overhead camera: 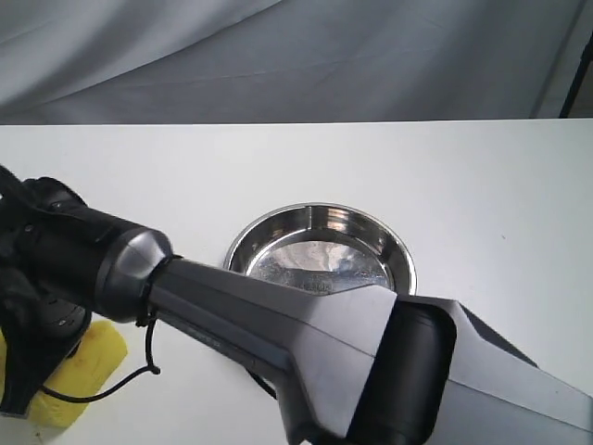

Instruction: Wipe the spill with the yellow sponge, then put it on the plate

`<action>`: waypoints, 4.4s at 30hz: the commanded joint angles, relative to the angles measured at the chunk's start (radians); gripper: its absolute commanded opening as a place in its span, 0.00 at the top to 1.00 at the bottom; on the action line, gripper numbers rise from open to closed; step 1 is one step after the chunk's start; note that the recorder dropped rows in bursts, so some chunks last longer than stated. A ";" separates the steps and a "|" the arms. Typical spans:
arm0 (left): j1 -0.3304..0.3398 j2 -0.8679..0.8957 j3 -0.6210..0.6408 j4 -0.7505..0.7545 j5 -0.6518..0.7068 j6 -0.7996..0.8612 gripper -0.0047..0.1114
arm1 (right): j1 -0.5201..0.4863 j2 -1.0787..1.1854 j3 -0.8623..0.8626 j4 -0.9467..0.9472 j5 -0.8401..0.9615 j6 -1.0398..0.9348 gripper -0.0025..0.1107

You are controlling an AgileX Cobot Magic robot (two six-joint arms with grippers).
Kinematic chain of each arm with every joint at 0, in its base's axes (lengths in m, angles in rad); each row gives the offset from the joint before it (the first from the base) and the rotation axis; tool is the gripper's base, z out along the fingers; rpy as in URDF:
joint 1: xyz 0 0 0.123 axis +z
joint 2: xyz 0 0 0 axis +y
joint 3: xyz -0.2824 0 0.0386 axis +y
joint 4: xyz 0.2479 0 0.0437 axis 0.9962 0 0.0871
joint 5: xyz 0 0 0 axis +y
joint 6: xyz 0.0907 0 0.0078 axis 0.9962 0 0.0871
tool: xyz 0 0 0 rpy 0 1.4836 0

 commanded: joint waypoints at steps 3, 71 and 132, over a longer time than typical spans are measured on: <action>-0.006 -0.004 0.005 0.000 -0.011 -0.001 0.96 | -0.124 0.017 0.009 -0.207 0.027 0.224 0.98; -0.006 -0.004 0.005 0.000 -0.011 -0.001 0.96 | 0.068 0.021 0.009 -0.036 0.050 -0.028 0.98; -0.008 -0.004 0.005 0.003 -0.013 0.005 0.96 | -0.195 0.021 0.009 -0.081 0.050 0.150 0.98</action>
